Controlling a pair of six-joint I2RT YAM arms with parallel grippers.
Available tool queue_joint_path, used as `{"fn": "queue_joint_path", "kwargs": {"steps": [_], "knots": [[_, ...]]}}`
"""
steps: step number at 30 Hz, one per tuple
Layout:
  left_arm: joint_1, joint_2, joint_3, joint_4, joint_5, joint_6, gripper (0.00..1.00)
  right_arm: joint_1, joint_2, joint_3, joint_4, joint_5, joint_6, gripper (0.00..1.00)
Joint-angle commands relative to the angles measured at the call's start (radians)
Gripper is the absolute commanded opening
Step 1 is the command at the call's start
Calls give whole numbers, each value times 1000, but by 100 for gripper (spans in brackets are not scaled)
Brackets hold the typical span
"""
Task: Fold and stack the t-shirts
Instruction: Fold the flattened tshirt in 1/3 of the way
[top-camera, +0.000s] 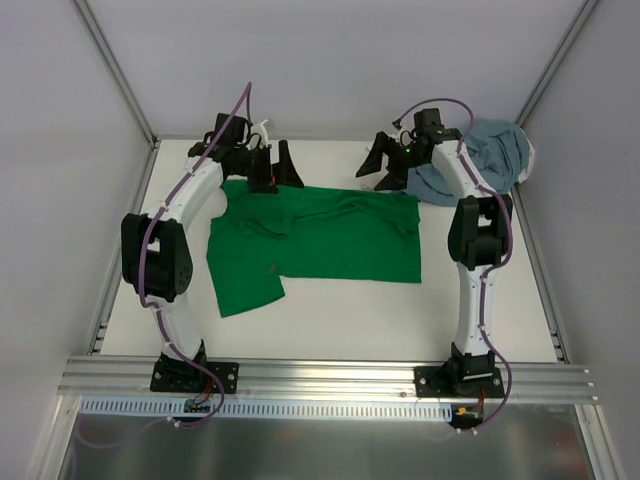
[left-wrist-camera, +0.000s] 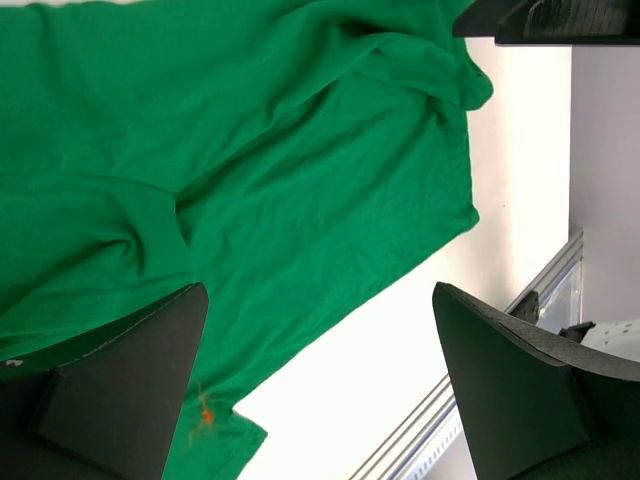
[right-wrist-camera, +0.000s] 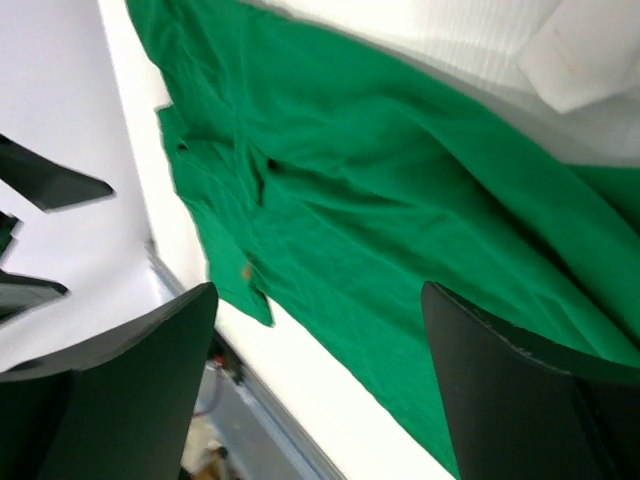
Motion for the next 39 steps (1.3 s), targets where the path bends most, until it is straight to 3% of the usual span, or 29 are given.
{"fn": "queue_joint_path", "kwargs": {"steps": [1, 3, 5, 14, 26, 39], "knots": [[1, -52, -21, 53, 68, 49, 99, 14, -143, 31, -112, 49, -194, 90], [1, -53, -23, 56, 79, 59, 99, 21, -215, 33, -175, 187, -271, 100], [1, -54, -26, 59, 83, 71, 99, 25, -255, 22, -185, 311, -346, 99], [1, -60, -52, 68, 60, 88, 99, 51, -296, -18, -214, 491, -440, 99], [0, -257, -332, 149, -13, 73, 98, 143, -196, -16, -189, 493, -486, 99], [-20, -354, -381, 140, -15, 51, 99, 163, -4, 70, -130, 447, -423, 97]]}}
